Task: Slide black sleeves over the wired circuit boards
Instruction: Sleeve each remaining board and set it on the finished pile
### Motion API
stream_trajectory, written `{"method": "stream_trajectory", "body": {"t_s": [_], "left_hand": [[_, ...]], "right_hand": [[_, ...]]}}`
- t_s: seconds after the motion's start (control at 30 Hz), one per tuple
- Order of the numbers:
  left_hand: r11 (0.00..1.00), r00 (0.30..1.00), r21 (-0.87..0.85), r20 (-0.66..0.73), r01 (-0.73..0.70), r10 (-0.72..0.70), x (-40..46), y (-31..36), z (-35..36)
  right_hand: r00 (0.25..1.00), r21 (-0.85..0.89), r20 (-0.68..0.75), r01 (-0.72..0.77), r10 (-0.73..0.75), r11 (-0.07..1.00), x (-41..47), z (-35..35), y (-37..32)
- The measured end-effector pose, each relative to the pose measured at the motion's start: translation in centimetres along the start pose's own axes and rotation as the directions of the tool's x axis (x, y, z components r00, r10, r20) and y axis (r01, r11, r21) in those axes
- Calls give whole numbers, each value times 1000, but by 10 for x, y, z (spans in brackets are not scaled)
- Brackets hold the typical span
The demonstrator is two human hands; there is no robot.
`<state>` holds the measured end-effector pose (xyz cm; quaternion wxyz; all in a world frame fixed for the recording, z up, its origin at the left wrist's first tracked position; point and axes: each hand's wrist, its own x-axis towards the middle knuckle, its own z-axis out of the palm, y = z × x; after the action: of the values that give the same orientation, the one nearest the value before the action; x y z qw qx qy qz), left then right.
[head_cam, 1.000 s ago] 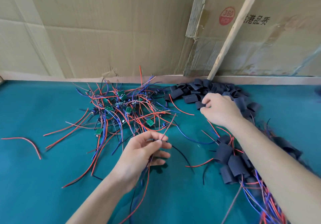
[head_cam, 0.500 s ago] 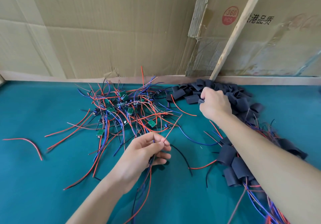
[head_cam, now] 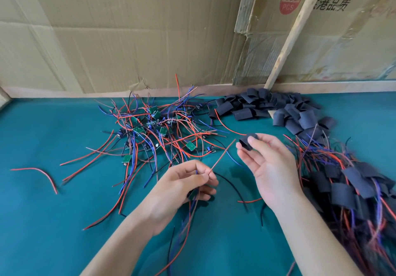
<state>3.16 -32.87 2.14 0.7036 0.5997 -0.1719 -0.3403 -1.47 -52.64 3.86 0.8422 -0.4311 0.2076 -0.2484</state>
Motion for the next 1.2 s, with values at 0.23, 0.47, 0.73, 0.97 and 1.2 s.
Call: {"method": "stream_trajectory", "body": {"t_s": [0.23,0.47,0.73,0.97,1.2], "left_hand": [[999,999,40,43,-9,8,2,-2,0],[1000,1000,-16,-3,-10,10,2,-4,0],[999,994,-32,-107,-25,21,4,-10,3],[996,996,-77,-80,-34,28,1,-7,1],[721,947,686,-157,-100,282,-1,-7,-5]], "right_hand": [[998,23,60,-37,36,999,0,3,5],[980,26,188,-77,71,997,-13,1,11],[946,-201,265,-132,184,971,-23,4,29],[967,-287,223,-52,120,957,-23,3,24],[992,-20,110,-56,58,998,-9,-9,1]]}}
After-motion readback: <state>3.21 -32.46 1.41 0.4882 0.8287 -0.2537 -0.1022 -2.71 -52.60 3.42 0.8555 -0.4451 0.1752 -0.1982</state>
